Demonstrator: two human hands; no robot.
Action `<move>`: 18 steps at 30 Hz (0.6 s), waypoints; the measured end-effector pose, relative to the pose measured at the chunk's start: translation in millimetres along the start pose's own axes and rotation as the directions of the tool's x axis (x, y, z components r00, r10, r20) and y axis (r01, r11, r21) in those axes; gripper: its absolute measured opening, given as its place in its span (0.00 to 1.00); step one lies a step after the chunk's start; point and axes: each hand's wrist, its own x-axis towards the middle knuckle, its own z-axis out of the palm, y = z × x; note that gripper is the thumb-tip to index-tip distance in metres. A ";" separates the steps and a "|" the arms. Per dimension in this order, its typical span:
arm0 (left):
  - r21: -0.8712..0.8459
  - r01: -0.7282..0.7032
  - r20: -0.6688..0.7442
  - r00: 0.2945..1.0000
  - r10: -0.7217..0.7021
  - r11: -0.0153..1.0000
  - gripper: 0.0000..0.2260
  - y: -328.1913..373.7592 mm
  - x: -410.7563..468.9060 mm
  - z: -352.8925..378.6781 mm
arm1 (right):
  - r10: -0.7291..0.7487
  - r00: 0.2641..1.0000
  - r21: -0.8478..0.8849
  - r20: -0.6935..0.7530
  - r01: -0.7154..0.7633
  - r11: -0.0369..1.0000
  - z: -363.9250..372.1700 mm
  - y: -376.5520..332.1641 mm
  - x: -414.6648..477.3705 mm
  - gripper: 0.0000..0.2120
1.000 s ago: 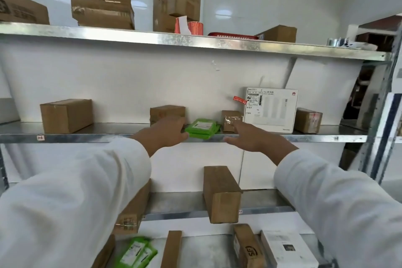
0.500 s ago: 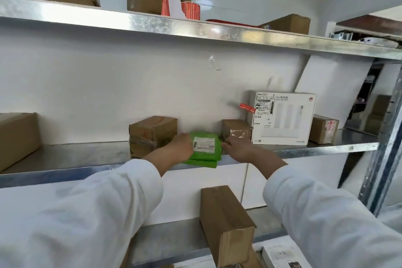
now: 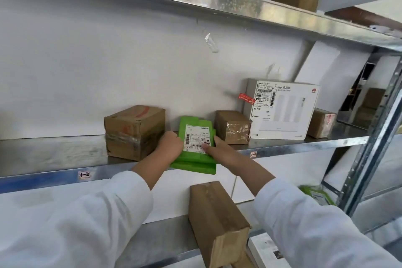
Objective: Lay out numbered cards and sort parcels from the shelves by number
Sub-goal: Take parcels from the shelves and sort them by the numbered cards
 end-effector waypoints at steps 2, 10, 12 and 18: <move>-0.211 0.011 -0.038 0.999 -0.019 0.977 0.14 -9.9 2.6 4.7 | -0.016 0.998 0.067 -0.067 0.020 0.998 5.2 7.2 2.8 0.20; -0.533 -0.193 -0.202 0.974 0.098 0.823 0.10 13.9 -32.0 1.7 | -0.179 0.926 0.272 -0.332 0.275 0.922 7.8 12.3 -8.8 0.31; -0.565 -0.257 -0.234 0.961 0.146 0.784 0.14 24.0 -38.1 -5.3 | -0.242 0.885 0.271 -0.399 0.365 0.891 0.6 0.6 -12.1 0.34; -0.648 -0.323 -0.273 0.944 0.185 0.690 0.16 23.9 -58.6 -22.8 | -0.342 0.840 0.238 -0.421 0.466 0.852 4.3 -22.3 -33.4 0.42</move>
